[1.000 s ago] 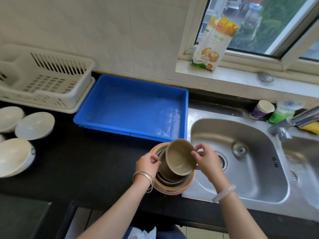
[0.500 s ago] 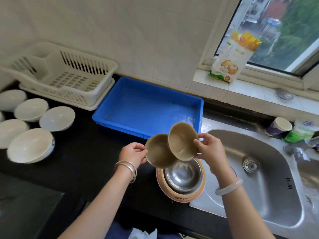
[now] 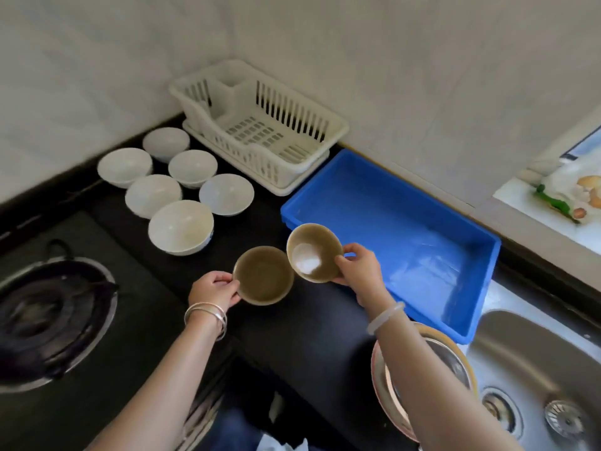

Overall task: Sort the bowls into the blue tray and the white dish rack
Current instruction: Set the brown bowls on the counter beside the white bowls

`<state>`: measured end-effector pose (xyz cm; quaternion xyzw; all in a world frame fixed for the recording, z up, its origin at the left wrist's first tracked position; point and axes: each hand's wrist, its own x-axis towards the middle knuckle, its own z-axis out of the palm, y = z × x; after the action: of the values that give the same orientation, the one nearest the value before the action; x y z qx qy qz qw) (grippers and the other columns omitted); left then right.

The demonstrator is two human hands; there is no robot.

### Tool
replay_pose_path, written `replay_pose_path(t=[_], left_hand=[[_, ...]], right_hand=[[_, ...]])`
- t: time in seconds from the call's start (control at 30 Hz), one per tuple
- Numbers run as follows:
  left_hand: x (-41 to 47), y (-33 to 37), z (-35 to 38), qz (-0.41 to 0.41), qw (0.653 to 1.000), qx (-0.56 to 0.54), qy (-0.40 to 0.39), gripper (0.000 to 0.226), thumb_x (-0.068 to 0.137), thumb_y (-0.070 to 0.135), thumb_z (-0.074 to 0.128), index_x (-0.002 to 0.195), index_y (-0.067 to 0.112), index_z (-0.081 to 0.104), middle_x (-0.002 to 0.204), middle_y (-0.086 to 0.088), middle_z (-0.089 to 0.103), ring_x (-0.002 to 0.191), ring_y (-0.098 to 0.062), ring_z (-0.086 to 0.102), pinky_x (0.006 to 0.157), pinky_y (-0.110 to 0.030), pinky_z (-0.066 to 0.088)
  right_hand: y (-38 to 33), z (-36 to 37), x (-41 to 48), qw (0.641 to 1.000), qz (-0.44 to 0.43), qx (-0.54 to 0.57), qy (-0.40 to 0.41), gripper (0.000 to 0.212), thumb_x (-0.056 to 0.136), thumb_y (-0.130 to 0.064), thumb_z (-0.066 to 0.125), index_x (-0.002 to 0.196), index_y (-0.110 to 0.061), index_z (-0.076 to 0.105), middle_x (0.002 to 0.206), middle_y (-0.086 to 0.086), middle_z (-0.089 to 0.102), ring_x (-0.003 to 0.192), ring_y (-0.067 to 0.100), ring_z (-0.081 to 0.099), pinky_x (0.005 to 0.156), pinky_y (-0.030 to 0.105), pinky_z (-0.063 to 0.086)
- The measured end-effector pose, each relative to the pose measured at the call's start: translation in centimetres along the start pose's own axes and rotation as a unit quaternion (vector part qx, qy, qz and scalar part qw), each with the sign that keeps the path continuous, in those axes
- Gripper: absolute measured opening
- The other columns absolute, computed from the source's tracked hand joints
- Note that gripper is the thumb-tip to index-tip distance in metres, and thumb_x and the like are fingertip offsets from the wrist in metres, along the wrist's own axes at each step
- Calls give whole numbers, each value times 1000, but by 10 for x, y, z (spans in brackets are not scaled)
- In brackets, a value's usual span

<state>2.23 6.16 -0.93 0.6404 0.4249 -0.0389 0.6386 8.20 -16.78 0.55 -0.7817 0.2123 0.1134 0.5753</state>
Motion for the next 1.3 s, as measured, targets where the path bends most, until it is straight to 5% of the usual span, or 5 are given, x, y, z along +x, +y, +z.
replay_pose_path(t=[0.4,0.8,1.0,1.1,1.3], left_hand=[[70,-10,-40,-58,993,-57,90,10,81,-4,61,88,3,59,103,-23,63,85,-29,61,76,-34,52],[84,-13,-43,-79,991,-60,94,11,81,-4,61,86,5,58,98,-17,61,86,-28,60,73,-34,53],[83,-12,-41,-82,990,-58,99,12,83,-3,59,88,8,58,106,-19,62,97,-35,63,75,-42,56],[82,-11,-40,-78,990,-61,98,14,83,-3,59,90,9,58,108,-19,63,99,-35,63,77,-43,56],[81,-16,-39,-68,991,-60,102,14,84,-1,58,95,7,61,109,-19,64,98,-34,63,76,-40,56]], right_hand=[[-16,122,59,997,78,6,-28,11,89,-5,53,97,-13,52,92,2,49,70,12,57,42,21,52],[-17,151,73,991,134,1,-19,27,95,-7,49,121,-12,51,106,7,50,82,19,56,57,26,54],[-19,153,71,989,144,23,-40,22,95,-8,49,114,-18,50,107,4,51,86,17,58,49,22,52],[-18,152,72,987,146,28,-52,18,95,-10,51,107,-23,48,105,3,52,83,15,58,54,24,53],[-14,148,72,986,146,22,-81,31,96,-16,50,127,-18,48,108,6,58,90,19,64,70,31,57]])
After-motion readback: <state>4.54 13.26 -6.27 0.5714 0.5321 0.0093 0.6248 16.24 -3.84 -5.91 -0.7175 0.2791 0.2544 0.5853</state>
